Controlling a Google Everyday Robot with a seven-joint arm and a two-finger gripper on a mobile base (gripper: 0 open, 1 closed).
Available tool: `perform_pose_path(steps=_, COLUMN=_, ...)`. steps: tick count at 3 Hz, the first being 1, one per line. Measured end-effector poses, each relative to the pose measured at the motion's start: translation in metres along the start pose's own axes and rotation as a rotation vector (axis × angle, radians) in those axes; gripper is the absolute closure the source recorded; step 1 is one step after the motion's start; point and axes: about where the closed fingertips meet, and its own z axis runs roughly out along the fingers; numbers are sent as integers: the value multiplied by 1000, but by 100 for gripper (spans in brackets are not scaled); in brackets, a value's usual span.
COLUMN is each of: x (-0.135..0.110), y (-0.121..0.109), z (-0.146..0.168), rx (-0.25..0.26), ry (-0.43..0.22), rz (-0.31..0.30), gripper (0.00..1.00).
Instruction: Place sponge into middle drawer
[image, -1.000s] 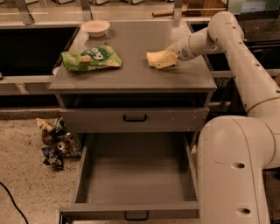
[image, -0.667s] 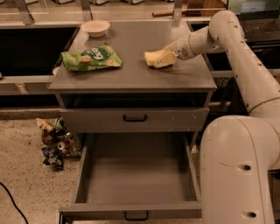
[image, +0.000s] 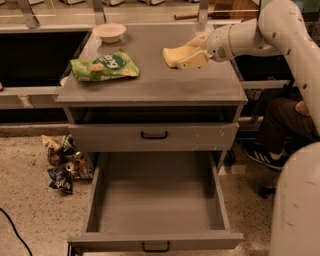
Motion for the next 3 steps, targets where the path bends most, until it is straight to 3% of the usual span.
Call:
perform_pose_path(steps=2, x=1, y=7, z=6, rx=-16, ry=0, rz=-1, gripper=100)
perform_pose_path(steps=3, x=-6, y=35, z=-1, rx=-51, ry=-7, rz=-46, gripper=100)
